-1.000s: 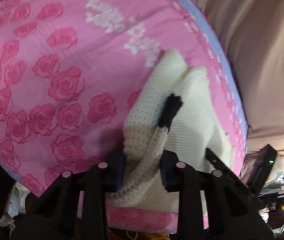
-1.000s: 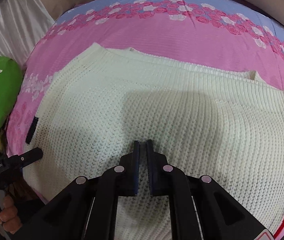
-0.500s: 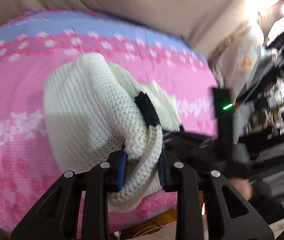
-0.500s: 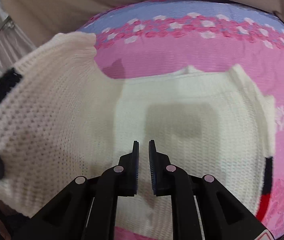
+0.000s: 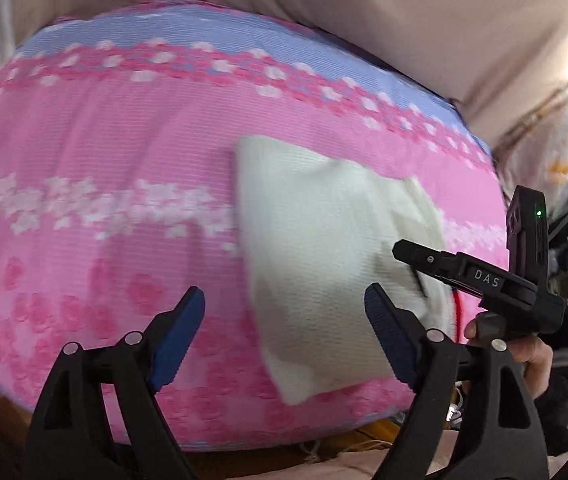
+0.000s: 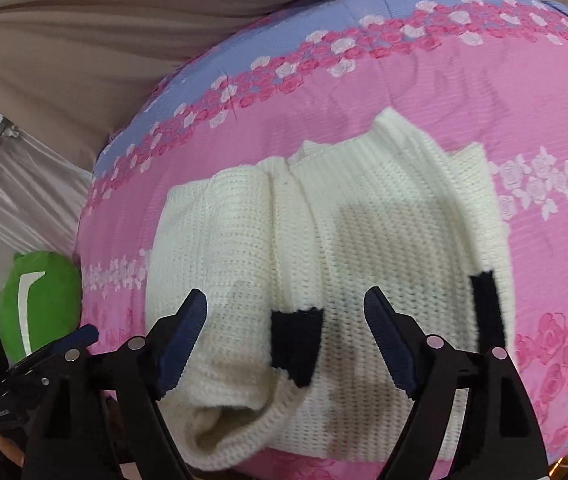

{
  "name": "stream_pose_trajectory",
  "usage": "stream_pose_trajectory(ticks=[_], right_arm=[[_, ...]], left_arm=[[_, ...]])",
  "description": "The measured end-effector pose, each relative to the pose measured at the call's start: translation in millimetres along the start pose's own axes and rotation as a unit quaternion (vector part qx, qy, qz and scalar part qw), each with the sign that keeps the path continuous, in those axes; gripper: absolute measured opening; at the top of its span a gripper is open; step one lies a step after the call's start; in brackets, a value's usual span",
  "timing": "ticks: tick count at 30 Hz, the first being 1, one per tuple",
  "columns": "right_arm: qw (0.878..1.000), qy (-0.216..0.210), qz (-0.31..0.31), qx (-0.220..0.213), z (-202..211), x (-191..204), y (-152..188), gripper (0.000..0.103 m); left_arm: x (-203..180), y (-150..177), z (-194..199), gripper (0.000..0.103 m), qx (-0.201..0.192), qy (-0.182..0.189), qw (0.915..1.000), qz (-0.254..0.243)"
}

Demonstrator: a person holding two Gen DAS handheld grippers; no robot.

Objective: Fold small clothes
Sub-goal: 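Grasp the folded bundle with the right tool and fold it onto itself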

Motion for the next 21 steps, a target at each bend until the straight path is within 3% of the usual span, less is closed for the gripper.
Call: stream_pose_trajectory(ticks=[4, 6, 7, 10, 12, 13, 15, 17, 18, 19, 20, 21], right_arm=[[0.998, -0.024, -0.019, 0.058, -40.3, 22.5, 1.9, 0.078], [0.998, -0.013, -0.006, 0.066, -49.0, 36.7, 3.6, 0.049], [0.998, -0.005, 0.007, 0.063, -48.6, 45.8, 3.6, 0.023], [0.998, -0.047, 0.042, 0.03, -15.4, 80.6, -5.9, 0.019], [0.993, -0.103, 0.059, -0.018, 37.6, 101.0, -11.9, 0.019], [0.991, -0.109, 0.064, -0.039, 57.4, 100.8, -13.3, 0.019], [0.99, -0.084, 0.07, -0.091, 92.1, 78.4, -13.9, 0.019], [0.993, 0.012, 0.058, -0.1, 85.2, 26.2, -13.4, 0.019], [0.995, 0.068, 0.032, -0.071, 61.3, -15.6, -10.6, 0.019], [0.995, 0.092, -0.001, -0.038, 39.2, -51.0, -5.3, 0.019], [0.993, 0.107, -0.045, -0.007, 18.5, -85.8, 3.2, 0.019], [0.994, 0.093, -0.064, 0.0, 11.0, -99.2, 7.3, 0.019]], left_arm=[[22.0, 5.5, 3.0, 0.081, 0.0, 0.001, 0.9995, 0.031], [22.5, 11.7, 5.0, 0.081, 0.0, 0.006, 0.9995, 0.031], [17.5, 14.4, 6.9, 0.081, 0.0, 0.005, 0.9996, 0.028], [9.1, 18.3, 12.0, 0.083, -0.002, 0.006, 0.9999, 0.011], [1.6, 19.0, 13.0, 0.083, -0.003, 0.009, 0.9999, -0.004], [-3.9, 19.2, 11.3, 0.083, 0.0, 0.016, 0.9998, -0.014], [-23.4, 25.6, 3.7, 0.084, 0.02, 0.03, 0.9981, -0.05], [-41.3, 33.7, -6.2, 0.084, 0.041, 0.036, 0.9946, -0.088], [-55.3, 40.0, -13.4, 0.084, 0.053, 0.04, 0.9911, -0.115], [-66.2, 45.9, -18.8, 0.084, 0.064, 0.045, 0.9876, -0.136], [-76.2, 52.4, -24.4, 0.084, 0.076, 0.047, 0.9835, -0.157], [-86.9, 59.7, -31.0, 0.084, 0.088, 0.043, 0.9785, -0.182]])
Point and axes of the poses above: each gripper's, at about its wrist camera, not at the fingertips, and z roughly against the way its jaws point, x to its left, y to its underside, the point moved 8 cm from there along -z, roughly the way its jaws point, and after that the axes turned 6 degrees about x, right-handed, at the moved point
